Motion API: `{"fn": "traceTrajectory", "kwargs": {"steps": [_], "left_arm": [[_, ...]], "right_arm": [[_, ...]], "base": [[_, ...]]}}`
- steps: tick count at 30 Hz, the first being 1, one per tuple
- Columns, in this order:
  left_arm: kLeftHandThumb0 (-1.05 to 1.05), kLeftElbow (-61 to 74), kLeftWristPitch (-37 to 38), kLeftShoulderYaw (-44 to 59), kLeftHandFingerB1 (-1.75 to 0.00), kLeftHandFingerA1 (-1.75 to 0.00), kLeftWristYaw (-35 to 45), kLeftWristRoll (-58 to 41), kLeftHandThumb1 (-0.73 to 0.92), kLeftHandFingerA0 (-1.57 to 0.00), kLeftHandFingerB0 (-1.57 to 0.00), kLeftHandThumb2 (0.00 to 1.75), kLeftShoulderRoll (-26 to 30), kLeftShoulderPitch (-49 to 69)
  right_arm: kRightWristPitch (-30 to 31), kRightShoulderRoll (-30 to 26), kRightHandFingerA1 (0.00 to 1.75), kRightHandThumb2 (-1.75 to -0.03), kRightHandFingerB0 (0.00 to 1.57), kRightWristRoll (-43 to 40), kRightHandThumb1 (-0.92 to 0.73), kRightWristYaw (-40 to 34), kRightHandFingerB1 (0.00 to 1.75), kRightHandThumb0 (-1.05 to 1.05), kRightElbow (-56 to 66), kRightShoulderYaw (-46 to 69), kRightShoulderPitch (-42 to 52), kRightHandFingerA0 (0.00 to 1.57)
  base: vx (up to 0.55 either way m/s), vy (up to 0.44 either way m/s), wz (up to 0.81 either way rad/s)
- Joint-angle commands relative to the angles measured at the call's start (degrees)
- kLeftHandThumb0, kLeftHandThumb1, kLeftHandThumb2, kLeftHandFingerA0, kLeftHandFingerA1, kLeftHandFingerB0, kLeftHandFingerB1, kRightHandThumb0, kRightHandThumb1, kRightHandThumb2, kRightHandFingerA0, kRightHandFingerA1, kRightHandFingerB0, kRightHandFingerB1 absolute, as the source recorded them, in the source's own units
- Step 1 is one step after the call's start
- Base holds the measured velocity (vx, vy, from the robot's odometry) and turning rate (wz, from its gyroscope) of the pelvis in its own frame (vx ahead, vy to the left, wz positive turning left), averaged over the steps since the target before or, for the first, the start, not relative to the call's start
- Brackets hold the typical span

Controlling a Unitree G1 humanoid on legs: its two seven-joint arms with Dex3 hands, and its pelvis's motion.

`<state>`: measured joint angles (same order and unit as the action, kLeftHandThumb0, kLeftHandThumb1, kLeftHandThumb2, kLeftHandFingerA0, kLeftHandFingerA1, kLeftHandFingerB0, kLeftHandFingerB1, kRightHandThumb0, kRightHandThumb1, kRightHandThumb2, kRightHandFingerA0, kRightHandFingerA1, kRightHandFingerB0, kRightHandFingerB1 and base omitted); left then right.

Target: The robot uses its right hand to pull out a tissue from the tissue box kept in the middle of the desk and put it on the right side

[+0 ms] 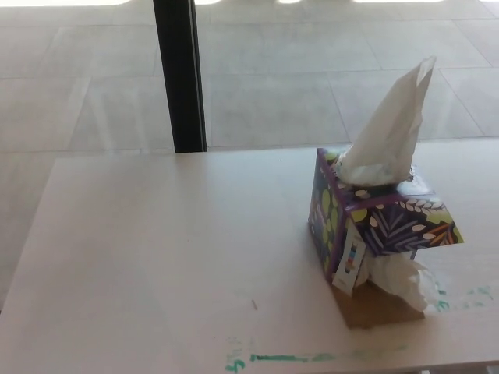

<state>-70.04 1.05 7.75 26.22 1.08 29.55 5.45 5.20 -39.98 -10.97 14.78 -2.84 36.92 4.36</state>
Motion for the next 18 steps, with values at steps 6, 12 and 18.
{"fn": "traceTrajectory", "kwargs": {"steps": [6, 12, 18], "left_arm": [[-0.74, -0.24, 0.79, 0.92, -0.39, -0.46, 1.14, -1.06, 0.82, -0.48, -0.35, 0.65, 0.91, 0.05], [-0.71, -0.46, -0.20, 1.47, -0.39, -0.48, 1.16, -1.27, 0.81, -0.48, -0.35, 0.64, 0.83, -0.15], [-0.72, -0.34, -0.29, 2.55, -0.40, -0.50, 1.57, -2.00, 0.79, -0.49, -0.36, 0.64, 0.73, 0.44]], "right_arm": [[12.56, -7.21, 0.55, -0.87, 0.18, 9.00, -0.52, 5.48, 0.43, -0.69, 10.28, -26.60, -28.88, 0.32], [10.90, -5.56, 0.49, -0.60, 0.26, 14.93, -0.66, 7.75, 0.30, -0.67, 7.54, -37.31, -37.57, 0.37], [10.58, -3.95, 0.47, -0.60, 0.28, 16.70, -0.66, 8.77, 0.30, -0.66, 3.85, -43.59, -42.60, 0.38]], "base": [[0.00, 0.000, 0.00], [0.00, 0.000, 0.00], [0.00, 0.000, 0.00]]}}
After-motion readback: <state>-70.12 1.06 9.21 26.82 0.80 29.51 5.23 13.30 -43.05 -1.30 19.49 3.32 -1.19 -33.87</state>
